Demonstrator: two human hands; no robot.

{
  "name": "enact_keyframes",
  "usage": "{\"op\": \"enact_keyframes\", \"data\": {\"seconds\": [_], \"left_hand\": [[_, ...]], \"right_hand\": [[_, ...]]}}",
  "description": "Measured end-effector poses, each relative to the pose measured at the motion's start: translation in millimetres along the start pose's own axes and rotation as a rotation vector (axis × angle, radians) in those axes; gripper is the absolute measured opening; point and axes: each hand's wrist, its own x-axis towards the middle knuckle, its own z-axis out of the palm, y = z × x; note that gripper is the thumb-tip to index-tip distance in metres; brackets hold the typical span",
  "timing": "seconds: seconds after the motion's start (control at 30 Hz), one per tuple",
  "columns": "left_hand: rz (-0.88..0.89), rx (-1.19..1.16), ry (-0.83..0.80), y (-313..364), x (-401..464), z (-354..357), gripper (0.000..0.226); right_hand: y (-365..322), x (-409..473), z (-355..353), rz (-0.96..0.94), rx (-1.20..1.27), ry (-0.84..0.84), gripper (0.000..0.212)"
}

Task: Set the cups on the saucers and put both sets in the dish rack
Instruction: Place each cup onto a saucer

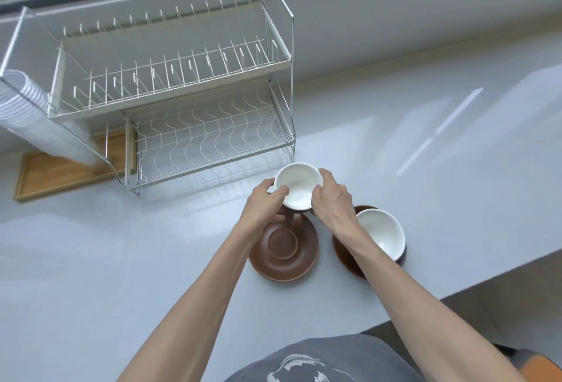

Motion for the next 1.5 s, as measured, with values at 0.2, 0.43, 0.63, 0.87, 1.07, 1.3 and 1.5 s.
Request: {"op": "enact_keyframes", "data": {"seconds": [0.2,0.43,0.63,0.87,1.07,1.3,1.5], "left_hand": [[-0.038,-0.039,0.014,-22.6,-22.0,-15.0,0.051],[-0.066,-0.083,-0.001,-40.7,-45.9,-26.8,0.04],[-0.077,-0.09,-0.009,-57.4,-62.3,-31.5,0.039],[-0.095,-0.102,-0.012,-72.3,-67.8,-37.1,0.042],[-0.106,-0.11,-0.022,-78.2,-69.5,-37.7,0.039],[-0.095,-0.12,-0.034,-82.6,-68.1,-36.9,0.037],[-0.089,-0.135,-0.043,-83.6,-65.3,-35.7,0.036]], "right_hand": [[-1.8,-28.4,14.1,0.007,0.019,-0.064,0.048],[-0.3,-58.7,19.8,0.022,0.053,-0.115,0.046],[2.9,-79.7,26.4,0.027,0.085,-0.14,0.044],[2.5,-91.1,31.4,0.062,0.158,-0.177,0.041],[6.1,-94.7,35.4,0.07,0.154,-0.199,0.037],[9.3,-94.6,35.4,0.069,0.14,-0.166,0.037],[10.9,-94.0,34.1,0.067,0.173,-0.165,0.038]]}}
